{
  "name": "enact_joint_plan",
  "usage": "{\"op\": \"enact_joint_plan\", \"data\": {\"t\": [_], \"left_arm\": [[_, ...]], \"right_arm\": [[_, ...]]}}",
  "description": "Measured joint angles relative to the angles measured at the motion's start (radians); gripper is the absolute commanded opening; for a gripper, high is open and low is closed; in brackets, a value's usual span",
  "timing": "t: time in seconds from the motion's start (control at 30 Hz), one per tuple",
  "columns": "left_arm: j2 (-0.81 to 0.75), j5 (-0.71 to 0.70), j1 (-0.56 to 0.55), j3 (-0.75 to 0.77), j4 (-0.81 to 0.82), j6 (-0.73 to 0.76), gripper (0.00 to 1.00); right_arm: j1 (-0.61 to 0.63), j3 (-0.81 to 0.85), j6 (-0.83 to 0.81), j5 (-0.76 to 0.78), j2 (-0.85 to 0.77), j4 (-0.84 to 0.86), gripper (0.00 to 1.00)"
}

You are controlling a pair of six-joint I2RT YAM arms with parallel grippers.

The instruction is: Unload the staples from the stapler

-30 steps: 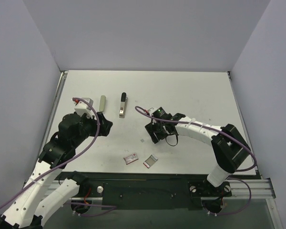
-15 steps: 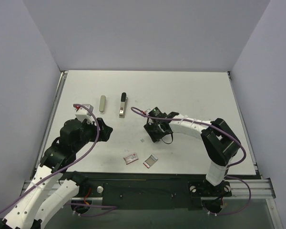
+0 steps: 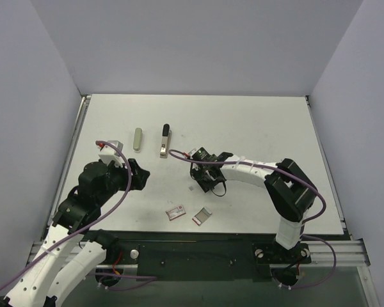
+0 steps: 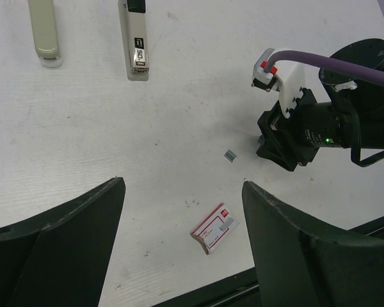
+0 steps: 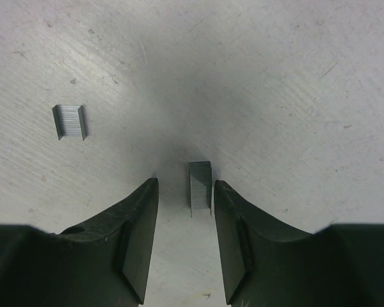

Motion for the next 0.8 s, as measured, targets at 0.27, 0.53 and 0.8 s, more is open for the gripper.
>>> {"op": "enact_joint_plan", "data": {"t": [0.27, 0.53, 0.8], "left_arm": [[0.000, 0.000, 0.005, -0.003, 0.000, 0.000, 0.84], [0.002, 0.000, 0.008, -0.003, 0.000, 0.000, 0.84], [0.007, 0.000, 0.011, -0.004, 0.000, 0.000, 0.84]], "right_arm": [[0.000, 0.000, 0.001, 0.013, 0.008, -0.003, 0.38], [-0.011, 0.000, 0.008, 0.012, 0.008, -0.003, 0.34], [-0.032, 0.000, 0.027, -0.011, 0.011, -0.002, 0.23]]}}
